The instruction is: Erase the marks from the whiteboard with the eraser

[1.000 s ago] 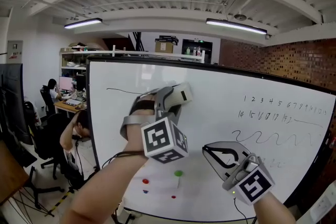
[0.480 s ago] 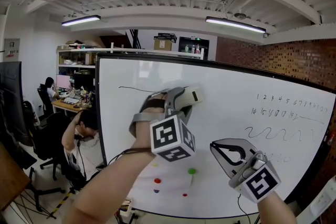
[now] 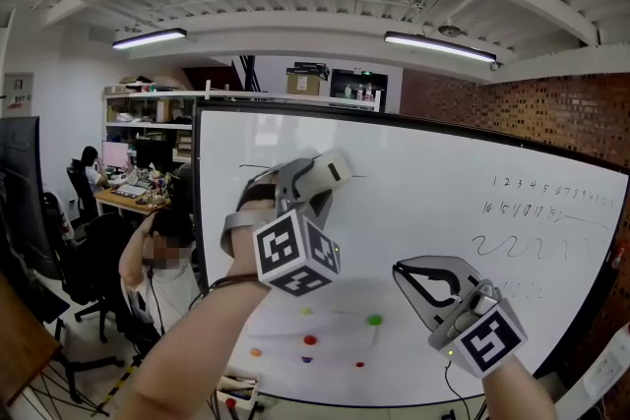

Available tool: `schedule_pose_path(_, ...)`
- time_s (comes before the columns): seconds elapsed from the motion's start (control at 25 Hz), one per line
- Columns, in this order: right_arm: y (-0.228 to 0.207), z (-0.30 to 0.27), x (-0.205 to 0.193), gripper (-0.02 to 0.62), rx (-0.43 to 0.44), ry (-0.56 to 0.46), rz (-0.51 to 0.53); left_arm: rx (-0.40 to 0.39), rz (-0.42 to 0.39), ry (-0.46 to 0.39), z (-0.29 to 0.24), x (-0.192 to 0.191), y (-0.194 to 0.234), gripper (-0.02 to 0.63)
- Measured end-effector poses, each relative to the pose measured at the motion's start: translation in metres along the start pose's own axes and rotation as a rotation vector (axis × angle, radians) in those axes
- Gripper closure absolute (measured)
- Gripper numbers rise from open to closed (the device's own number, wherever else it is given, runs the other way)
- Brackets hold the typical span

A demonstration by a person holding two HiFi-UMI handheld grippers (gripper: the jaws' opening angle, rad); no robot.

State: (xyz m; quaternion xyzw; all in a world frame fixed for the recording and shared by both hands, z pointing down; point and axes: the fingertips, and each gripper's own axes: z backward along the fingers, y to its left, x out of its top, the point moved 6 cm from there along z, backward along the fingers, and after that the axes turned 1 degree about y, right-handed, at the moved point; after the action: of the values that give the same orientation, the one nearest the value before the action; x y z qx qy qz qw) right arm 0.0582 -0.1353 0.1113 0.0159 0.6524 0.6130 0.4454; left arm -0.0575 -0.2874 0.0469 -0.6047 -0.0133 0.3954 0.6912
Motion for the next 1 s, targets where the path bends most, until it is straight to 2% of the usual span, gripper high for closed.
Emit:
schedule_pose_path(0.12, 0.001, -0.002, -0.001, 0.581, -0.004, -0.001, -0.006, 0.014, -0.056, -0.005, -0.001, 0.005, -0.009, 0.364)
schedule_pose_path(0.24, -0.001, -0.001, -0.008, 0.581, -0.013, 0.005, -0.024, -0.014, -0.078, -0.033, -0.003, 0.019, -0.024, 0.364)
schedule_pose_path(0.44, -0.014, 0.013, -0.018, 0.581, -0.015, 0.004, -0.005, -0.056, -0.138, -0.109, -0.009, 0.069, -0.052, 0.364)
schedule_pose_path(0.64, -0.040, 0.036, -0.039, 0.581, -0.041, 0.004, -0.015, -0.026, -0.311, -0.166, -0.030, 0.130, -0.081, 0.364)
schedule_pose_path(0.8, -0.057, 0.060, -0.058, 0.581, -0.068, 0.015, -0.030, -0.109, -0.411, -0.164, -0.049, 0.169, -0.104, 0.364)
schedule_pose_path(0.88, -0.066, 0.070, -0.066, 0.581, -0.082, 0.011, -0.054, -0.130, -0.413, -0.165, -0.055, 0.182, -0.108, 0.364)
schedule_pose_path(1.0, -0.077, 0.079, -0.078, 0.581, -0.089, -0.005, -0.065, -0.183, -0.324, -0.187, -0.061, 0.192, -0.107, 0.362)
